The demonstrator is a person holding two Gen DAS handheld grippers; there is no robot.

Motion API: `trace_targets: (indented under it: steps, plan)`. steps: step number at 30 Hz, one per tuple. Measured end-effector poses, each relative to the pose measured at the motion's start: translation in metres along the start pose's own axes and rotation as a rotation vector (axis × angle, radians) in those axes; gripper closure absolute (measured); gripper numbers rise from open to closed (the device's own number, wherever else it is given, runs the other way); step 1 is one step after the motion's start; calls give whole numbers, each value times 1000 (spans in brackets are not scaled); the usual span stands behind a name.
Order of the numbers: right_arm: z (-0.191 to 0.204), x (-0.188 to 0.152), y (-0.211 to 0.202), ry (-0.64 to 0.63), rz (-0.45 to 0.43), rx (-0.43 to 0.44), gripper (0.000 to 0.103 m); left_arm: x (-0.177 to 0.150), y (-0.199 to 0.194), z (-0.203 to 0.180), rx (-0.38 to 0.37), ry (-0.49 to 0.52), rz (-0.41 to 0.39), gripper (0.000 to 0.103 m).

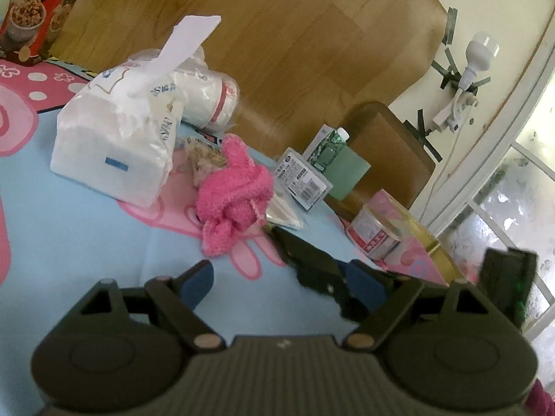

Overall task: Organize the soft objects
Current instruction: 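Grasp the black oval item with the right gripper, then carry the black item into the pink tin and release it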

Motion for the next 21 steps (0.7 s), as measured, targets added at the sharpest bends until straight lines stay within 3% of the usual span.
trace_targets:
  steps: [6, 12, 17, 21]
  plan:
    - [-19, -33, -43, 34, -22, -26, 49, -6, 6, -3, 20, 28, 38, 17]
    - [-51, -73, -92, 108, -54, -89, 50, -20, 16, -28, 62, 136, 98, 16]
    - [-56, -92, -114, 157, -91, -133, 49, -49, 39, -73, -89, 60, 224, 17]
    - [-53, -97, -117, 160, -118, -139, 49, -75, 58, -110, -108, 98, 349, 27]
Point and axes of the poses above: each gripper's, at about its wrist camera, not at the fingertips, and y roughly the way its jaws point, z to its left, x to its top, the point moved 8 cm from there along y, roughly the way its jaws point, and after that the axes turned 5 degrees about -x, right-handed, at the moved point
